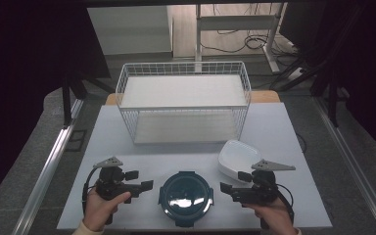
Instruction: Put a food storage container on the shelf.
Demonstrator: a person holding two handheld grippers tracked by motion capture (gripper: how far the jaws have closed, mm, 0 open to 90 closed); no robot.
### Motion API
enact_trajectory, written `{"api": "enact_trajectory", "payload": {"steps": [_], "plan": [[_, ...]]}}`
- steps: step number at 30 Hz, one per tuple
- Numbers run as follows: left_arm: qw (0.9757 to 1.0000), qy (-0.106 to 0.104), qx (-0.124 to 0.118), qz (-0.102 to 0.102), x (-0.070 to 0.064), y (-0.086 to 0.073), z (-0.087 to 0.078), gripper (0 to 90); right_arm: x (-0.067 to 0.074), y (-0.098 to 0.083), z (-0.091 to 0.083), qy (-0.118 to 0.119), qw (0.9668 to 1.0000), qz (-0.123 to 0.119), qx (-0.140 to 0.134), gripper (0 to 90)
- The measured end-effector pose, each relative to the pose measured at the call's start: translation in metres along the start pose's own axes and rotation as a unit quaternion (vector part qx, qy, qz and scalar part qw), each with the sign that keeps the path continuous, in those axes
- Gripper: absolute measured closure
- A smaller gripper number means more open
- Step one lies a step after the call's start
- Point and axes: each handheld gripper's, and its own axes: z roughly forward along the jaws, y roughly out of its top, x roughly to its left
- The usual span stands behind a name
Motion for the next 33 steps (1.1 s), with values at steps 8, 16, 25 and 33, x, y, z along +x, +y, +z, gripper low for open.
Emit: {"api": "enact_trajectory", "payload": {"steps": [8,16,25,33], "plan": [[0.9998,-0.014,0.008,-0.012,-0.001,-0.002,0.008,19.5,0.011,-0.005,0.012,0.018,0.9997,0.008,0.012,14.2],[0.9983,-0.044,0.014,-0.034,-0.002,-0.004,0.015,19.7,0.024,-0.011,0.026,0.036,0.9984,0.037,0.023,14.2],[0.9957,-0.068,0.031,-0.055,-0.002,-0.009,0.027,20.3,0.026,-0.019,0.04,0.036,0.9968,0.062,0.036,14.2],[0.9924,-0.085,0.047,-0.075,-0.002,-0.015,0.041,20.5,0.026,-0.026,0.054,0.036,0.9955,0.069,0.054,14.1]]}}
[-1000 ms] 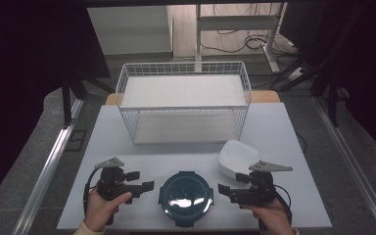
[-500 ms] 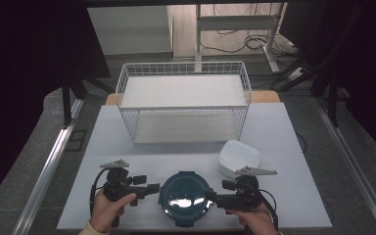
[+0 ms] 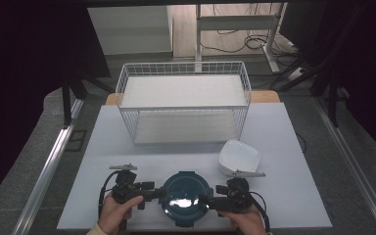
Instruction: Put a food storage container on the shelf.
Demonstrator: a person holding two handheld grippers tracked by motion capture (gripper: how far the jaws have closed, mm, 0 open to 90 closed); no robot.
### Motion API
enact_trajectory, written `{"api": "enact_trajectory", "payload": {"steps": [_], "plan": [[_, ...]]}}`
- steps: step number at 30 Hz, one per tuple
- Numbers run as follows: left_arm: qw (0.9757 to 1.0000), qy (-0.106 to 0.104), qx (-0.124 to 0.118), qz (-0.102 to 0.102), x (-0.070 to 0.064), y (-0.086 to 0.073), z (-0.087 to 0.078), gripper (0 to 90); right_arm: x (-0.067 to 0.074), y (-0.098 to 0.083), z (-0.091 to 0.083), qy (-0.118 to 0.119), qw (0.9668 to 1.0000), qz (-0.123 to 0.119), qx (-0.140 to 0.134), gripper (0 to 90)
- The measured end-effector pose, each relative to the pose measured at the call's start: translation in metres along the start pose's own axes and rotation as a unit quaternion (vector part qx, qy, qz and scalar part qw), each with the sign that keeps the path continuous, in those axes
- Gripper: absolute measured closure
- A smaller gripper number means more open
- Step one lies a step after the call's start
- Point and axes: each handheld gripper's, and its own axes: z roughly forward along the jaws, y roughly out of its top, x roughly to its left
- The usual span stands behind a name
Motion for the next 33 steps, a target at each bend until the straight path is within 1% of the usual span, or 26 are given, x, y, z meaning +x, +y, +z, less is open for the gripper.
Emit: {"api": "enact_trajectory", "payload": {"steps": [2,4,7,11,12,13,15,18,22,23,25,28,30,32,33], "plan": [[0.9999,-0.005,0.007,-0.007,0.001,-0.001,0.004,20.5,0.0,-0.001,0.002,0.001,1.0,0.003,0.003,14.1],[0.9998,-0.01,0.009,-0.015,0.003,-0.003,0.008,20.6,-0.001,-0.002,0.004,0.004,0.9999,0.008,0.005,14.1],[0.9991,-0.025,0.016,-0.032,0.004,-0.006,0.016,20.7,-0.001,-0.003,0.008,0.01,0.9998,0.016,0.009,14.1],[0.9986,-0.03,0.024,-0.036,0.005,-0.009,0.022,21.2,-0.001,-0.005,0.013,0.014,0.9995,0.023,0.015,14.0],[0.9983,-0.033,0.024,-0.04,0.005,-0.01,0.023,21.4,-0.001,-0.006,0.013,0.013,0.9995,0.024,0.016,13.9],[0.9981,-0.036,0.025,-0.043,0.006,-0.011,0.024,21.7,-0.001,-0.007,0.015,0.016,0.9992,0.03,0.018,13.9],[0.9971,-0.047,0.03,-0.052,0.007,-0.013,0.025,22.1,-0.002,-0.008,0.017,0.022,0.9988,0.039,0.022,13.9],[0.9959,-0.062,0.032,-0.058,0.008,-0.015,0.026,25.6,-0.001,-0.009,0.019,0.028,0.9984,0.042,0.026,14.5],[0.9957,-0.057,0.032,-0.066,0.008,-0.015,0.026,29.4,-0.001,-0.011,0.021,0.027,0.998,0.049,0.029,17.7],[0.9954,-0.058,0.031,-0.07,0.009,-0.015,0.026,30.2,-0.002,-0.011,0.02,0.026,0.9978,0.055,0.027,19.1],[0.9944,-0.063,0.03,-0.08,0.01,-0.016,0.026,31.5,-0.004,-0.011,0.02,0.031,0.9968,0.07,0.023,21.6],[0.9942,-0.065,0.029,-0.081,0.011,-0.016,0.025,32.5,-0.009,-0.01,0.019,0.045,0.9947,0.089,0.027,24.3],[0.9943,-0.064,0.028,-0.08,0.01,-0.016,0.026,32.2,-0.012,-0.01,0.02,0.058,0.9926,0.099,0.037,23.6],[0.9947,-0.061,0.029,-0.077,0.009,-0.016,0.026,31.2,-0.014,-0.012,0.023,0.068,0.9906,0.108,0.048,19.7],[0.9948,-0.06,0.031,-0.076,0.009,-0.016,0.026,30.7,-0.014,-0.012,0.023,0.07,0.9901,0.112,0.049,19.6]]}}
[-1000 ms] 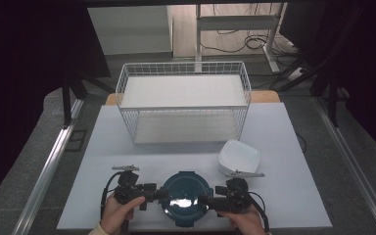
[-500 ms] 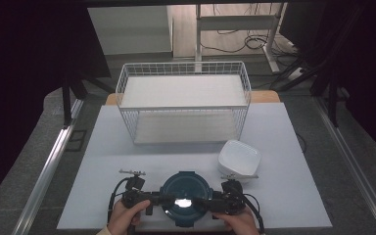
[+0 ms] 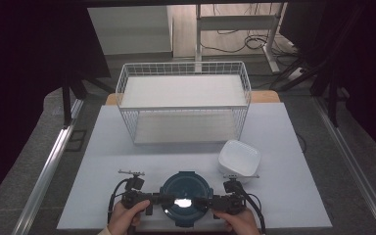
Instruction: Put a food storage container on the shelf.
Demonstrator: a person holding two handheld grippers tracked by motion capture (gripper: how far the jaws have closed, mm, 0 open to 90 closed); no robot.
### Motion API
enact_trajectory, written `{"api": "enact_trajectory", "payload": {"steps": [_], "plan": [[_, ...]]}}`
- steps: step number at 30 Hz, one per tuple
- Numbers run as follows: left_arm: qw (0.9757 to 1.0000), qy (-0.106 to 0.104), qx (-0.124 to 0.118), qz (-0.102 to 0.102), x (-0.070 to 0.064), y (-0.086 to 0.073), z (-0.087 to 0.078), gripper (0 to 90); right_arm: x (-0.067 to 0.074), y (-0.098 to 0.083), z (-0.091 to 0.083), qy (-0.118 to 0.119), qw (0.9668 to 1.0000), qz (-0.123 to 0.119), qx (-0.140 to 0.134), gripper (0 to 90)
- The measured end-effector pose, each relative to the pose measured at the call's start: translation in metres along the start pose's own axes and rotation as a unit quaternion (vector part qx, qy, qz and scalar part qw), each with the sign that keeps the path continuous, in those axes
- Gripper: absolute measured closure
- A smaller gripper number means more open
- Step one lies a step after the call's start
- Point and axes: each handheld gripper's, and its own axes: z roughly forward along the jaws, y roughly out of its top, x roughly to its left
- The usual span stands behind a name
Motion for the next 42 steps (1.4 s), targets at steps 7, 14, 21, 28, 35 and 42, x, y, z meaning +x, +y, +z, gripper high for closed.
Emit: {"api": "enact_trajectory", "payload": {"steps": [7,14,21,28,35,42], "plan": [[0.9999,0.004,0.008,-0.005,-0.002,-0.001,0.0,28.9,0.001,0.001,-0.005,-0.003,1.0,0.005,-0.007,27.7],[0.9998,0.01,0.0,-0.016,-0.005,-0.002,-0.003,32.7,-0.001,0.001,-0.009,0.004,0.9995,0.026,-0.019,33.5],[0.9995,0.019,-0.017,-0.017,-0.012,-0.003,-0.008,37.0,0.002,0.003,-0.013,0.006,0.9992,0.024,-0.031,37.6],[0.9992,0.025,-0.03,-0.006,-0.016,-0.001,-0.014,40.8,0.005,0.004,-0.017,0.008,0.999,0.011,-0.042,40.1],[0.999,0.03,-0.033,0.002,-0.018,-0.001,-0.016,41.7,0.006,0.005,-0.017,0.01,0.9989,0.002,-0.045,40.5],[0.9989,0.03,-0.035,0.008,-0.022,0.0,-0.017,41.9,0.008,0.008,-0.02,0.01,0.9988,-0.008,-0.048,40.6]]}}
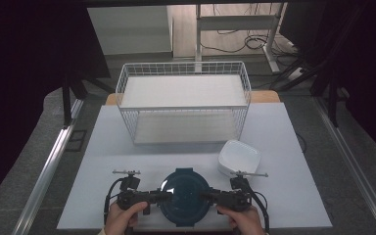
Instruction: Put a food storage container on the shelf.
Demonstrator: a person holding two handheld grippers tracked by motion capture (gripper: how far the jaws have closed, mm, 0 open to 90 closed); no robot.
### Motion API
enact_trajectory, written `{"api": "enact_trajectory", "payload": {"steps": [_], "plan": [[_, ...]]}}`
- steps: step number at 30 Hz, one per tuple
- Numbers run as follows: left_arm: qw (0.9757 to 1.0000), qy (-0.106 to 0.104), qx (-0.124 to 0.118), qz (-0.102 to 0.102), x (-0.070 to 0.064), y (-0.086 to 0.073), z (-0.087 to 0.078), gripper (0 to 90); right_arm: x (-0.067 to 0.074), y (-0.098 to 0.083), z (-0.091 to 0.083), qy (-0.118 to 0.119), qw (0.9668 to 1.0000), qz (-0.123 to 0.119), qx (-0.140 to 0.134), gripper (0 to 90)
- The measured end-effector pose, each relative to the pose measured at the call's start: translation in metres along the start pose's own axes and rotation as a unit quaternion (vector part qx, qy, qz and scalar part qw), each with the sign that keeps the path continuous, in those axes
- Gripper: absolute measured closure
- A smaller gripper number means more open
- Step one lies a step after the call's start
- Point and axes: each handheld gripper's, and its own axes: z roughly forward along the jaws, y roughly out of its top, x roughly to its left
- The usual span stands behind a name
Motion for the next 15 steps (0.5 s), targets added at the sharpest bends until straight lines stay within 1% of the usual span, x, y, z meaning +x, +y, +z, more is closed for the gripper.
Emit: {"api": "enact_trajectory", "payload": {"steps": [8,15], "plan": [[0.9999,0.002,-0.009,0.006,-0.005,0.003,-0.006,42.0,0.006,0.007,-0.002,0.003,0.9999,-0.015,-0.002,40.6],[0.9998,0.005,-0.015,0.013,-0.009,0.013,-0.011,42.0,0.011,0.015,-0.002,0.004,0.9997,-0.021,-0.007,40.6]]}}
